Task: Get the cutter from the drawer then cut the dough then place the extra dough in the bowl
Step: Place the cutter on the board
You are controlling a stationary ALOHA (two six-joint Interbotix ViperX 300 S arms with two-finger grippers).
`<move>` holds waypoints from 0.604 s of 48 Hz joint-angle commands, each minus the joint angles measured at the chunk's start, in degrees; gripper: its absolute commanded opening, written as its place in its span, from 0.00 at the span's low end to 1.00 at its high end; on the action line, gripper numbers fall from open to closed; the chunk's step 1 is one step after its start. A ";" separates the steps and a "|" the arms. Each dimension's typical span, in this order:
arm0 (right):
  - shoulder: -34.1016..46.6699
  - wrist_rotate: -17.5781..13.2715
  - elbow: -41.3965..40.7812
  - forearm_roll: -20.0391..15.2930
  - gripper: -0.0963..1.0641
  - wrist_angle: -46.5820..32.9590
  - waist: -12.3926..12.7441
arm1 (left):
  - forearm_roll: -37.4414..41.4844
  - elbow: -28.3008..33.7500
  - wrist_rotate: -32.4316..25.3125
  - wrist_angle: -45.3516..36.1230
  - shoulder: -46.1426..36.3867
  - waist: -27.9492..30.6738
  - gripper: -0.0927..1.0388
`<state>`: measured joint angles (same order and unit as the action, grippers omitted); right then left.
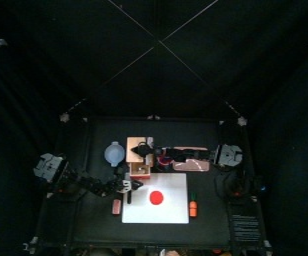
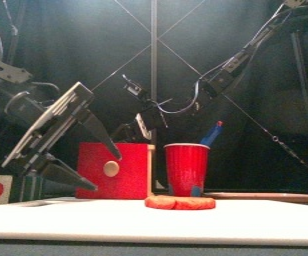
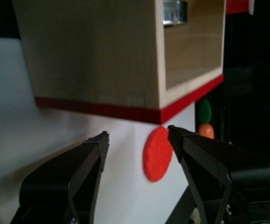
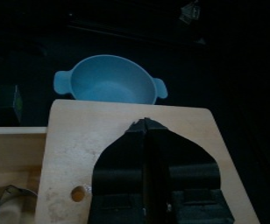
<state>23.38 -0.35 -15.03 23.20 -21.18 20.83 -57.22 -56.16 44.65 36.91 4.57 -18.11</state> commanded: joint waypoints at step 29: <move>-2.37 -0.35 2.02 -0.62 0.05 3.43 -1.41 | 38.23 -4.39 -9.76 8.44 -22.41 1.85 0.87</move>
<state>23.20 -0.62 -14.15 23.20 -19.16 20.30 -28.30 -61.26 37.97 41.92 -15.29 -17.84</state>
